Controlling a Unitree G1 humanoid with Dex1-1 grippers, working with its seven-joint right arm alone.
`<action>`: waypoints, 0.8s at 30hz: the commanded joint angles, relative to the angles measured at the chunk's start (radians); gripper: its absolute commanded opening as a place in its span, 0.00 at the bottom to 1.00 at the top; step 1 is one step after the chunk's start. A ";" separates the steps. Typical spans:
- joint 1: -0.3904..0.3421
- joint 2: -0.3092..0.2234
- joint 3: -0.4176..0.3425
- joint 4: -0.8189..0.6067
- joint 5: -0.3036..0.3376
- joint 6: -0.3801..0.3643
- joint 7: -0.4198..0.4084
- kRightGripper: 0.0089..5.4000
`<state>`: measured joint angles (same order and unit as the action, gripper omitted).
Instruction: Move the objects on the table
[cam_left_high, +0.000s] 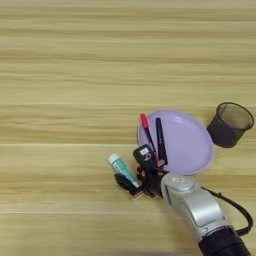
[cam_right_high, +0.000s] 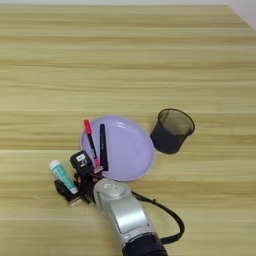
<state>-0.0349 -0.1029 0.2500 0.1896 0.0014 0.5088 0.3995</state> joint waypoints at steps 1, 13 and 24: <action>-0.044 0.002 -0.008 -0.038 0.000 -0.024 -0.011 0.97; -0.043 0.001 -0.006 -0.040 -0.001 -0.026 -0.009 0.99; -0.042 -0.002 -0.004 -0.043 0.000 -0.026 -0.004 0.99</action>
<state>-0.0354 -0.1040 0.2505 0.1880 0.0010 0.5081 0.4024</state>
